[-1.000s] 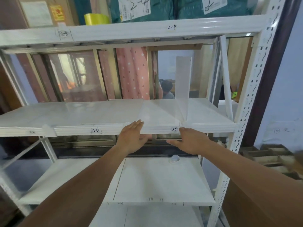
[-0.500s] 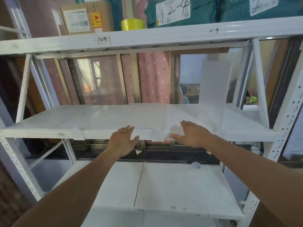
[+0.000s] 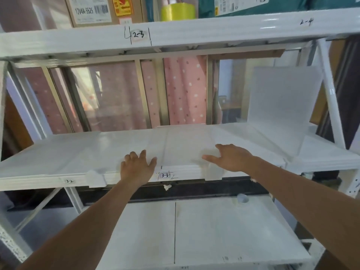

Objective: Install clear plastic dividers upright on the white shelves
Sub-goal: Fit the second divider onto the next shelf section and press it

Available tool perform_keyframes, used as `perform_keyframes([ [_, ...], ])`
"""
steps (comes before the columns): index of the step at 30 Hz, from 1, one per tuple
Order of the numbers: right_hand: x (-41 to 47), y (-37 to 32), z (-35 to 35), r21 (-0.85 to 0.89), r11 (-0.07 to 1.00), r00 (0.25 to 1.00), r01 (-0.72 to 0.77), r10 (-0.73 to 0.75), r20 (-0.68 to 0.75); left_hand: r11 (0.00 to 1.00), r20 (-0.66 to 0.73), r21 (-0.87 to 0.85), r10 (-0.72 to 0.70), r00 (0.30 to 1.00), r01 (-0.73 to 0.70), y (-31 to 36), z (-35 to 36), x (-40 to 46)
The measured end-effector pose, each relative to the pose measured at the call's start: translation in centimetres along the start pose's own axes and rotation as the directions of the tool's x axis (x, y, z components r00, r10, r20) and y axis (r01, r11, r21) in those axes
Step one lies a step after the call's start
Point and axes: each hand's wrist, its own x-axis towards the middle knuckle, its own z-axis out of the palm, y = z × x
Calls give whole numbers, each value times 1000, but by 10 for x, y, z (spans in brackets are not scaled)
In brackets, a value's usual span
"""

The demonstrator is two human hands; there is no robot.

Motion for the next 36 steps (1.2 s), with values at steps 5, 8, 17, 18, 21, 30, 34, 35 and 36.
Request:
perform_keyframes([
  [5, 17, -6, 2, 58, 997, 998, -58, 57, 9, 995, 41, -55, -84, 996, 87, 1, 2, 14],
  [8, 25, -6, 1, 114, 991, 998, -65, 67, -10, 967, 92, -207, -133, 987, 149, 14, -5, 19],
  [17, 43, 4, -11, 252, 967, 1000, -25, 20, 24, 387, 137, -882, -335, 932, 269, 29, -25, 42],
  [18, 45, 7, -12, 299, 954, 999, -34, 24, 37, 325, 106, -918, -355, 929, 229, 32, -28, 43],
  [21, 48, 14, -11, 429, 901, 997, -61, 31, 75, 297, -63, -953, -376, 925, 56, 52, -41, 41],
  [30, 47, 19, -13, 365, 925, 995, 104, -99, -31, 258, -407, -902, -248, 879, -345, 110, -77, 50],
  [34, 44, 19, -12, 370, 919, 988, 136, -100, -116, 176, -446, -892, -180, 877, -417, 134, -92, 48],
  [35, 45, 20, -11, 379, 914, 986, 142, -99, -131, 153, -455, -887, -133, 880, -435, 138, -95, 47],
  [36, 44, 20, -11, 389, 909, 985, 148, -101, -141, 147, -466, -880, -77, 882, -452, 142, -97, 46],
])
